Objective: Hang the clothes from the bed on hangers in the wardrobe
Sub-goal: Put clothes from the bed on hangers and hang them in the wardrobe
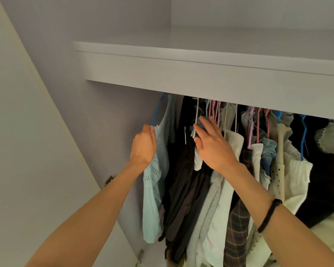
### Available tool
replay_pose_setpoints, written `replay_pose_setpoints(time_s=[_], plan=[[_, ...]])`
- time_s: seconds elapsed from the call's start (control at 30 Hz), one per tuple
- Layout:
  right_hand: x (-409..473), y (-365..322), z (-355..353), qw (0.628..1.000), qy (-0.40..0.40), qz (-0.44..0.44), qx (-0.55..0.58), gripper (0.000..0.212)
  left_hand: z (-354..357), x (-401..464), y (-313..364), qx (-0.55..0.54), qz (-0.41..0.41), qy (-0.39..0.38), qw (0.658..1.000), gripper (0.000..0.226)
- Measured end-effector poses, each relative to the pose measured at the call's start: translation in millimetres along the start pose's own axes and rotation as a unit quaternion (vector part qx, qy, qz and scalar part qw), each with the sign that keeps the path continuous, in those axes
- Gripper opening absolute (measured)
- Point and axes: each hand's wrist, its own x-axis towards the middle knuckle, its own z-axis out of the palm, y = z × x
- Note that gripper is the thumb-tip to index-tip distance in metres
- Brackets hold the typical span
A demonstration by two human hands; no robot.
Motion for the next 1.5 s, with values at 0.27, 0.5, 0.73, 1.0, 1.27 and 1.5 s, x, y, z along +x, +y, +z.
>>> replay_pose_setpoints(time_s=[0.27, 0.5, 0.73, 1.0, 1.27, 1.5], plan=[[3, -21, 12, 0.990, 0.127, -0.036, 0.043, 0.031, -15, -16, 14, -0.058, 0.044, 0.047, 0.996, 0.024], [31, -67, 7, 0.967, 0.080, -0.003, 0.241, 0.028, -28, -10, 22, -0.111, 0.032, 0.063, 0.991, 0.027], [42, -92, -4, 0.886, 0.009, 0.128, 0.445, 0.022, -31, -56, 0, -0.115, 0.075, 0.049, 0.989, 0.020], [16, -110, 9, 0.854, -0.078, 0.177, 0.483, 0.020, -56, -90, -7, -0.017, 0.109, -0.085, 0.990, 0.027], [-44, -71, -13, 0.982, -0.041, 0.059, 0.175, 0.016, -85, -105, -35, -0.016, 0.070, 0.004, 0.997, 0.029], [-103, -24, -39, 0.983, -0.111, -0.040, 0.144, 0.022, -92, -107, -9, 0.083, 0.106, -0.021, 0.991, 0.057]])
